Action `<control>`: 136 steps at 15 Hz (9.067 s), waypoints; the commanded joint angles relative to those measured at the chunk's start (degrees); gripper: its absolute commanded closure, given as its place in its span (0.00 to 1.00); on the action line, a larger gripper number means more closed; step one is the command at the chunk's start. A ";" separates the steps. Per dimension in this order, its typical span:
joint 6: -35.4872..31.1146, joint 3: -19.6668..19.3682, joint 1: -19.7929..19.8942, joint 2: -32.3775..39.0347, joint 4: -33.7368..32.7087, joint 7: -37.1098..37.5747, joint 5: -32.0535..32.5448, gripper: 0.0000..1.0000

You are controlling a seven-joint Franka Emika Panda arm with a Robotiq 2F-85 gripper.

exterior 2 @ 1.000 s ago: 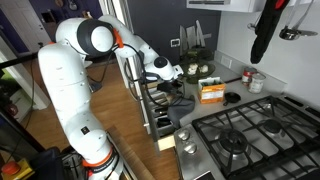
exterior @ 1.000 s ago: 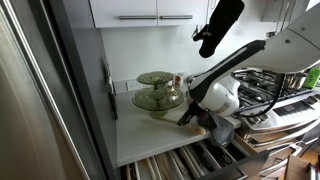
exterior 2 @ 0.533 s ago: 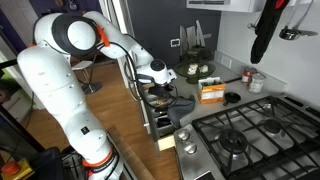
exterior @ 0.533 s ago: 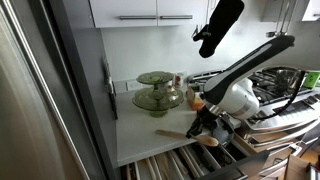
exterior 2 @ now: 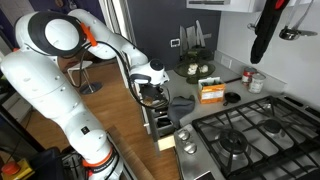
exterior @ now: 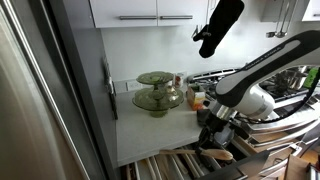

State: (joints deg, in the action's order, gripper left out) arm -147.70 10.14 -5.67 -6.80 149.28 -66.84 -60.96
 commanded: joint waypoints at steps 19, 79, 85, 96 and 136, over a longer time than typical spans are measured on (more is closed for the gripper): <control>-8.26 -0.84 -4.05 4.24 -0.32 38.18 16.58 0.94; -11.47 3.81 -3.27 9.55 -0.18 43.63 13.56 0.98; -8.81 3.73 -3.65 10.91 -1.47 42.53 13.36 1.00; -8.91 3.43 -3.12 12.22 -2.72 39.84 13.24 1.00; -18.04 7.56 -1.41 -0.11 8.79 47.96 12.65 0.00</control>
State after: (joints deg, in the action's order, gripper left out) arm -163.82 15.80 -8.28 -5.83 158.06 -22.84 -49.76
